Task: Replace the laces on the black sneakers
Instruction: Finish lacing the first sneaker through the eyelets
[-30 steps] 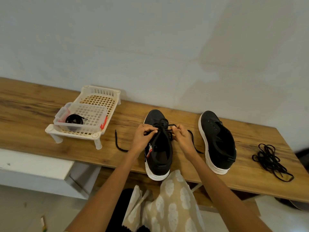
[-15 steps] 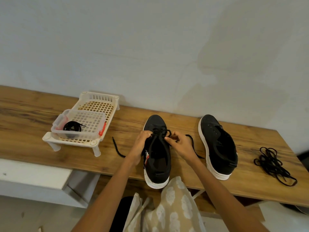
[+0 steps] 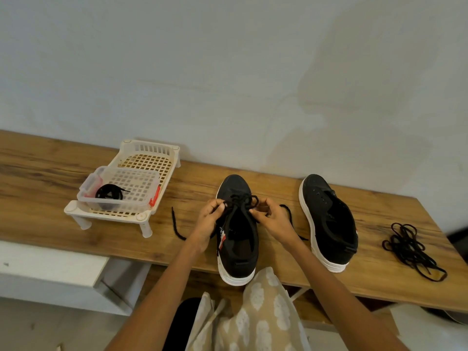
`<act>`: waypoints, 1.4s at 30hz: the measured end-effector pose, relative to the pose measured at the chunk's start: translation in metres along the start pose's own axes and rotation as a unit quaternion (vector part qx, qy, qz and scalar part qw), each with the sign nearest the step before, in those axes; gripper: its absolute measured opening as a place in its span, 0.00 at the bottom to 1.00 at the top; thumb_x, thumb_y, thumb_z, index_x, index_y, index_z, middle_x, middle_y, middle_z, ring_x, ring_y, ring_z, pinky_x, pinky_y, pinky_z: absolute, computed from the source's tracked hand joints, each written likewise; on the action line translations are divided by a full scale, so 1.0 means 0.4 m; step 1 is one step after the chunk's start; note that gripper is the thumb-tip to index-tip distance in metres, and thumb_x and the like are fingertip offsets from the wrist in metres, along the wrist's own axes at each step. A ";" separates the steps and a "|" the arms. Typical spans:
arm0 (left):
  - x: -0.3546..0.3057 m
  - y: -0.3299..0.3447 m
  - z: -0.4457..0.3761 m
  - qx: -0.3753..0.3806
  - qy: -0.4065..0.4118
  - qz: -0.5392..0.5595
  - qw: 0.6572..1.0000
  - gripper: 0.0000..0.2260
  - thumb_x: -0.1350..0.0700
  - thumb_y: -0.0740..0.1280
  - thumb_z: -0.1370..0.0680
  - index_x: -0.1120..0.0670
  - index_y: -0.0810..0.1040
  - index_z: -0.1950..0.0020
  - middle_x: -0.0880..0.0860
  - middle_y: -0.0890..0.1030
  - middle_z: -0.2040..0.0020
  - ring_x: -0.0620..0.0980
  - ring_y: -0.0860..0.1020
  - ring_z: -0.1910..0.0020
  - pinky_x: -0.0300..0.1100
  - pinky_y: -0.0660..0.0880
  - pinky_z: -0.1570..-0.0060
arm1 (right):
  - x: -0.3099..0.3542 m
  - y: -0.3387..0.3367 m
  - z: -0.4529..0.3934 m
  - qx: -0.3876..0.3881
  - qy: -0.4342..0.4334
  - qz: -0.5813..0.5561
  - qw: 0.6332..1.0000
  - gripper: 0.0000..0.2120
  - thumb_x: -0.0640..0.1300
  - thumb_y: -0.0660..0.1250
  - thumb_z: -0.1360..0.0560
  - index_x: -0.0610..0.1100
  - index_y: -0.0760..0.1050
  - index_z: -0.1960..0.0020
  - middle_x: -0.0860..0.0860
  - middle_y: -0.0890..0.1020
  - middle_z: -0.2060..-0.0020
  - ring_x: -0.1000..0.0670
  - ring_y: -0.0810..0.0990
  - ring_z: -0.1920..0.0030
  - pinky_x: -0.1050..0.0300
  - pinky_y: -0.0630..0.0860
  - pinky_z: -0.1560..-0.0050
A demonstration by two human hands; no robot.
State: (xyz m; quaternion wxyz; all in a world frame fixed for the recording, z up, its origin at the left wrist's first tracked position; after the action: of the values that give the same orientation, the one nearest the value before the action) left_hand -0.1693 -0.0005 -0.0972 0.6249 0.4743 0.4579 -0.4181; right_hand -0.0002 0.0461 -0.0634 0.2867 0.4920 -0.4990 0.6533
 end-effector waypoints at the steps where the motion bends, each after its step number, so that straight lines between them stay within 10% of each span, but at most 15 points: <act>1: -0.002 0.007 0.007 0.012 -0.020 0.045 0.999 0.09 0.59 0.58 0.19 0.57 0.77 0.51 0.57 0.79 0.50 0.52 0.77 0.49 0.43 0.74 0.50 | 0.001 -0.001 0.002 0.003 0.005 -0.012 1.000 0.07 0.39 0.66 0.24 0.49 0.73 0.48 0.52 0.79 0.52 0.54 0.77 0.47 0.63 0.74 0.49; 8: -0.007 -0.004 0.020 0.028 -0.020 0.156 0.987 0.15 0.60 0.57 0.23 0.60 0.75 0.39 0.55 0.79 0.44 0.51 0.76 0.45 0.43 0.73 0.45 | -0.007 -0.003 0.004 0.013 0.018 -0.058 0.998 0.11 0.34 0.59 0.23 0.45 0.72 0.43 0.50 0.77 0.52 0.52 0.76 0.50 0.62 0.74 0.55; 16: -0.020 -0.008 0.008 -0.031 0.028 -0.047 0.998 0.09 0.65 0.66 0.24 0.53 0.81 0.48 0.53 0.79 0.42 0.49 0.77 0.42 0.42 0.75 0.40 | -0.005 0.000 0.009 0.016 0.020 -0.063 0.998 0.10 0.33 0.59 0.23 0.45 0.73 0.47 0.48 0.78 0.53 0.53 0.76 0.53 0.62 0.73 0.56; 26: -0.009 -0.004 0.026 -0.010 -0.007 0.184 0.983 0.09 0.62 0.56 0.20 0.57 0.76 0.48 0.51 0.83 0.56 0.45 0.81 0.57 0.36 0.78 0.59 | 0.000 0.001 0.007 0.015 0.018 -0.057 0.998 0.09 0.33 0.59 0.24 0.44 0.74 0.50 0.50 0.78 0.56 0.54 0.75 0.56 0.64 0.72 0.58; 34: -0.038 -0.015 0.009 -0.042 0.040 -0.099 0.993 0.08 0.65 0.67 0.24 0.58 0.82 0.47 0.54 0.81 0.44 0.47 0.78 0.44 0.30 0.75 0.49 | 0.029 0.004 0.001 -0.039 -0.009 0.065 0.997 0.09 0.43 0.67 0.25 0.44 0.78 0.45 0.51 0.82 0.53 0.54 0.80 0.50 0.58 0.77 0.48; 42: -0.046 0.004 0.034 -0.003 -0.025 0.001 1.000 0.08 0.61 0.57 0.18 0.57 0.75 0.48 0.52 0.80 0.51 0.47 0.78 0.50 0.38 0.74 0.52 | 0.053 0.009 0.011 -0.051 0.026 0.119 0.991 0.07 0.46 0.64 0.22 0.44 0.78 0.52 0.54 0.78 0.63 0.57 0.75 0.62 0.63 0.68 0.64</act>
State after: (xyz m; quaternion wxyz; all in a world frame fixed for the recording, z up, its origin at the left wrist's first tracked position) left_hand -0.1697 -0.0120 -0.0772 0.6380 0.4618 0.4433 -0.4280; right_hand -0.0091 0.0384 -0.0449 0.2447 0.3966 -0.5787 0.6692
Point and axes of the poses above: each hand's wrist, its own z-axis away from the middle knuckle, its own y-axis out of the palm, x = y × z, the point moved 5 cm from there along -z, towards the middle knuckle
